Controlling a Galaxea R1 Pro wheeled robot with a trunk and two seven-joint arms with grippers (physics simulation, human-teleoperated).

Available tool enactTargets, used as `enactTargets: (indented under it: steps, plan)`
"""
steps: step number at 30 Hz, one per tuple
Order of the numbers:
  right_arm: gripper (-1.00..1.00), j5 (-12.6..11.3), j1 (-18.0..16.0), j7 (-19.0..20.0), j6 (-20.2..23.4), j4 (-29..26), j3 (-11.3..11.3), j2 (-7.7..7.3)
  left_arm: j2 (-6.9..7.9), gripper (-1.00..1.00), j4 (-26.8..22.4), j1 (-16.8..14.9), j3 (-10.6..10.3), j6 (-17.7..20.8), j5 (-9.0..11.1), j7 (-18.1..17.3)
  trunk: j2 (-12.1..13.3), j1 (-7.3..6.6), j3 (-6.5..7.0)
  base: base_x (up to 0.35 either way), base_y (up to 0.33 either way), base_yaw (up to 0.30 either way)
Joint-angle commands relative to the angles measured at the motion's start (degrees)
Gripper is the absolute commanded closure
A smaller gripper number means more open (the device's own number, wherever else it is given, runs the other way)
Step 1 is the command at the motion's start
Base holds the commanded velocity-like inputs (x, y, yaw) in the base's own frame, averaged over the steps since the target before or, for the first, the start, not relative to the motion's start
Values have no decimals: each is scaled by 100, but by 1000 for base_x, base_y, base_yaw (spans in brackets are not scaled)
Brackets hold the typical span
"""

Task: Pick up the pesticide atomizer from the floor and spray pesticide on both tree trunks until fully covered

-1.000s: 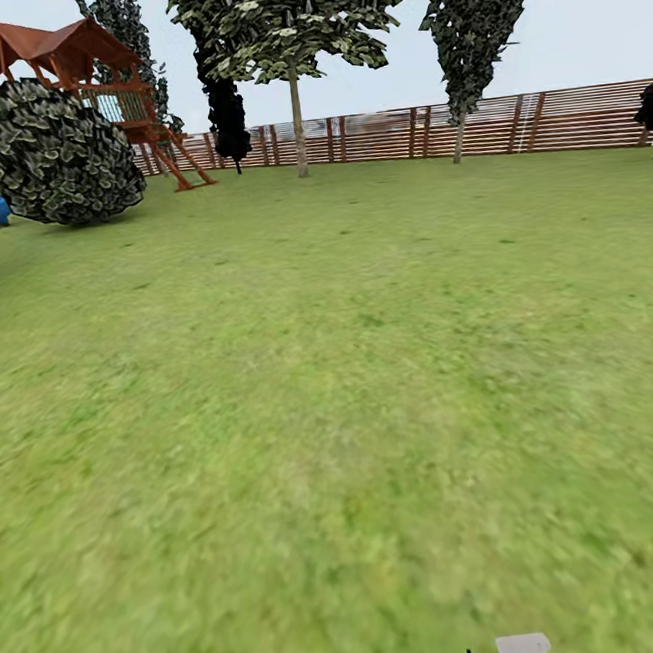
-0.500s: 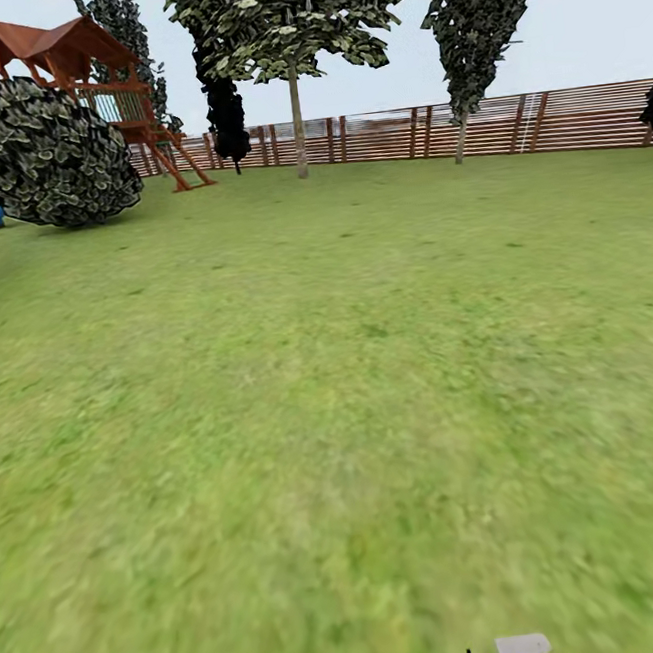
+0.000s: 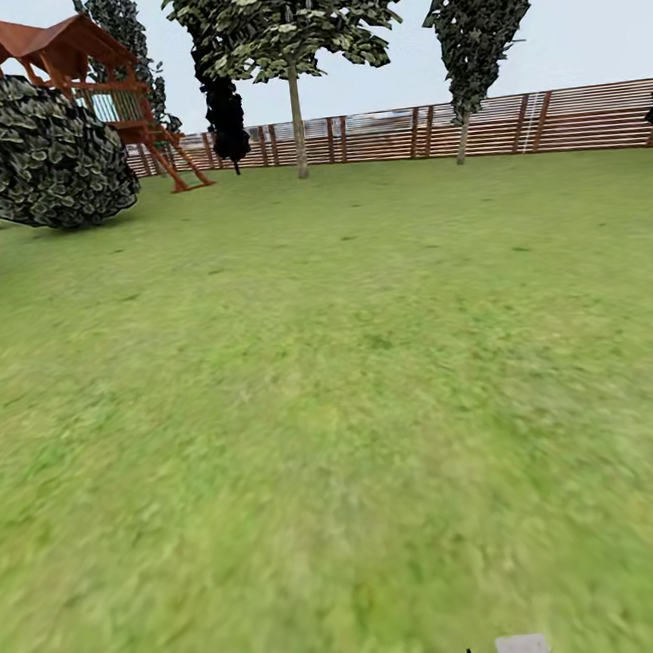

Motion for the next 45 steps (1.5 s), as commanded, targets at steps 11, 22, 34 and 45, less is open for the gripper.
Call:
enactTargets:
  steps: [11, 22, 34, 45]
  plan:
    - [-100, 0, -1, 0, 0, -1, 0, 2, 0, 100, 0, -1, 2, 0, 1, 0, 0, 0, 0, 339, 0, 0]
    - [-100, 0, -1, 0, 0, -2, 0, -1, 0, 100, 0, 0, 2, 0, 1, 0, 0, 0, 0, 339, 0, 0]
    - [-100, 0, -1, 0, 0, -1, 0, 0, -4, 100, 0, -1, 2, 0, 1, 0, 0, 0, 0, 339, 0, 0]
    - [-100, 0, -2, 0, 0, 0, 0, 2, -9, 100, 0, 0, 2, 0, 1, 0, 0, 0, 0, 339, 0, 0]
